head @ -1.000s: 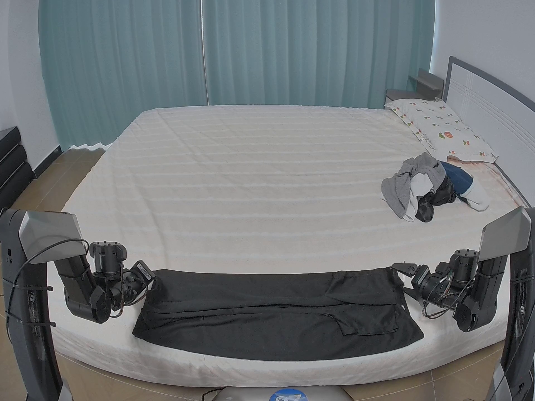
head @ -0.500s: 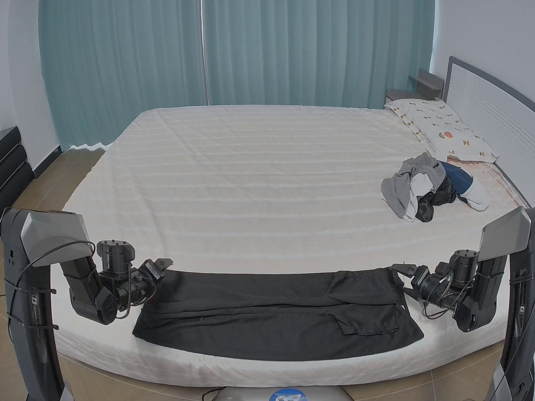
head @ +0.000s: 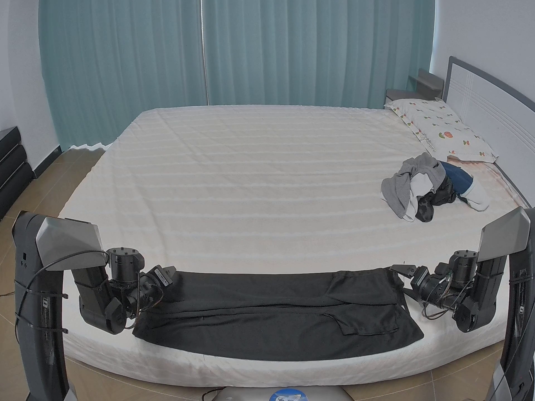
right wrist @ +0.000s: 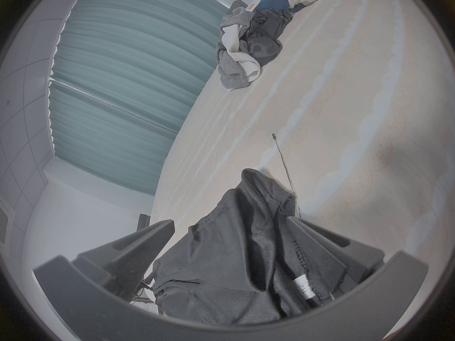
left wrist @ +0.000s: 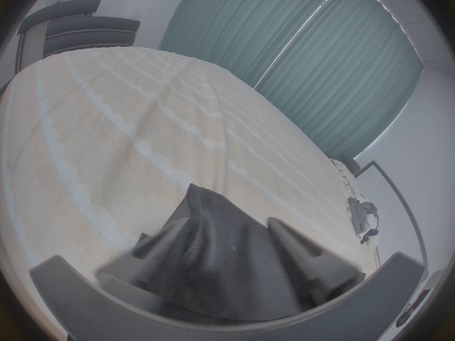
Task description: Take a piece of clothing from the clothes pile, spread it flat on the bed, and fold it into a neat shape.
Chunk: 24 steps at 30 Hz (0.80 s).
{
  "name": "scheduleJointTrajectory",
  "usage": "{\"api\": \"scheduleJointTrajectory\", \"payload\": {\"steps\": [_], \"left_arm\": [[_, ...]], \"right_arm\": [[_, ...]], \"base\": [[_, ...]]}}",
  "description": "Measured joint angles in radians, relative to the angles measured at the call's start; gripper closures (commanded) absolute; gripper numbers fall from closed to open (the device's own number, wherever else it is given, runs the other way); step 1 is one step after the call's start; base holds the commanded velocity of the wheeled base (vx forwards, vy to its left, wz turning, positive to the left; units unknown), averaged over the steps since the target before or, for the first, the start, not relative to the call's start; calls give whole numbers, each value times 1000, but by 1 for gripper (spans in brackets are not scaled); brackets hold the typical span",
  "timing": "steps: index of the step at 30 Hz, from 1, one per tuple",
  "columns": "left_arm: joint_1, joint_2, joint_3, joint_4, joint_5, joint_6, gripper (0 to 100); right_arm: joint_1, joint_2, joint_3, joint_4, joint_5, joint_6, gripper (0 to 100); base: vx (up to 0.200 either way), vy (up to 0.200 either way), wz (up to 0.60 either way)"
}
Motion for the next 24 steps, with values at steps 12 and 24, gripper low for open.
{"api": "scheduleJointTrajectory", "payload": {"steps": [12,24], "left_arm": [[26,29,-28,-5,58,-6,100],[31,34,-41,-19,55,-9,0]], "right_arm": [[0,0,-1,0,0,0,0],[0,0,0,0,0,0,0]], "base": [[0,0,0],[0,0,0]]}}
